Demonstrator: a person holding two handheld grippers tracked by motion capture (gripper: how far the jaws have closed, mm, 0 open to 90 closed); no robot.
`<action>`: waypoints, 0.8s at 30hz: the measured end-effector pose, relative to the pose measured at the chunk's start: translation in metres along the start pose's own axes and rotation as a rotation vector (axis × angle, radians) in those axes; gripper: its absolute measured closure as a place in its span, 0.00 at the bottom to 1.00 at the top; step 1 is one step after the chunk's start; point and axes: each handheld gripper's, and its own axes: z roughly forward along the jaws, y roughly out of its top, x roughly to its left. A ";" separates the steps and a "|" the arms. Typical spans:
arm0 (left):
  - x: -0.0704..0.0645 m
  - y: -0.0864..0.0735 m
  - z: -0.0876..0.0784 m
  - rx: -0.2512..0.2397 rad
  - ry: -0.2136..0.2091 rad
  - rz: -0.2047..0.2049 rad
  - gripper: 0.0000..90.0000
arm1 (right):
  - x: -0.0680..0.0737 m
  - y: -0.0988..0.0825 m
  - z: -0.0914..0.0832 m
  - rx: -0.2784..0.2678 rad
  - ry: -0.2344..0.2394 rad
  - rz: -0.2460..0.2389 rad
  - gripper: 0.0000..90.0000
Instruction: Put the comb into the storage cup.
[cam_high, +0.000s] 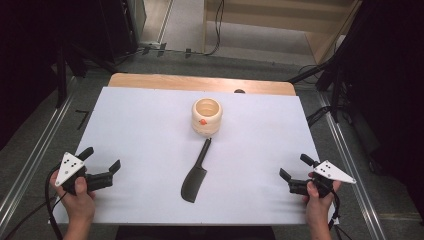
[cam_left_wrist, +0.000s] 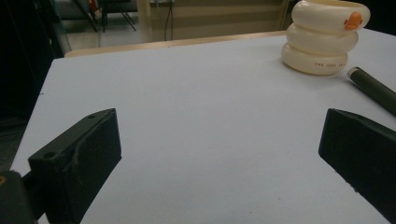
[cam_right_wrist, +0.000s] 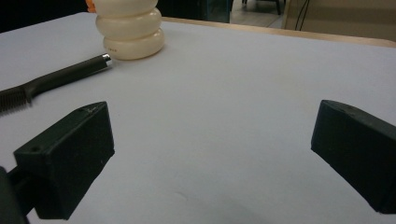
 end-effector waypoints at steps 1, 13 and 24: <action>0.000 0.000 0.000 0.000 0.000 0.000 0.00 | 0.000 0.000 0.000 0.002 -0.001 -0.005 0.00; 0.009 0.000 -0.001 -0.017 -0.060 -0.068 0.00 | 0.009 0.013 0.008 0.032 0.038 -0.032 0.00; 0.012 -0.001 -0.004 -0.031 -0.100 -0.095 0.00 | 0.038 0.050 0.027 0.054 0.088 -0.074 0.03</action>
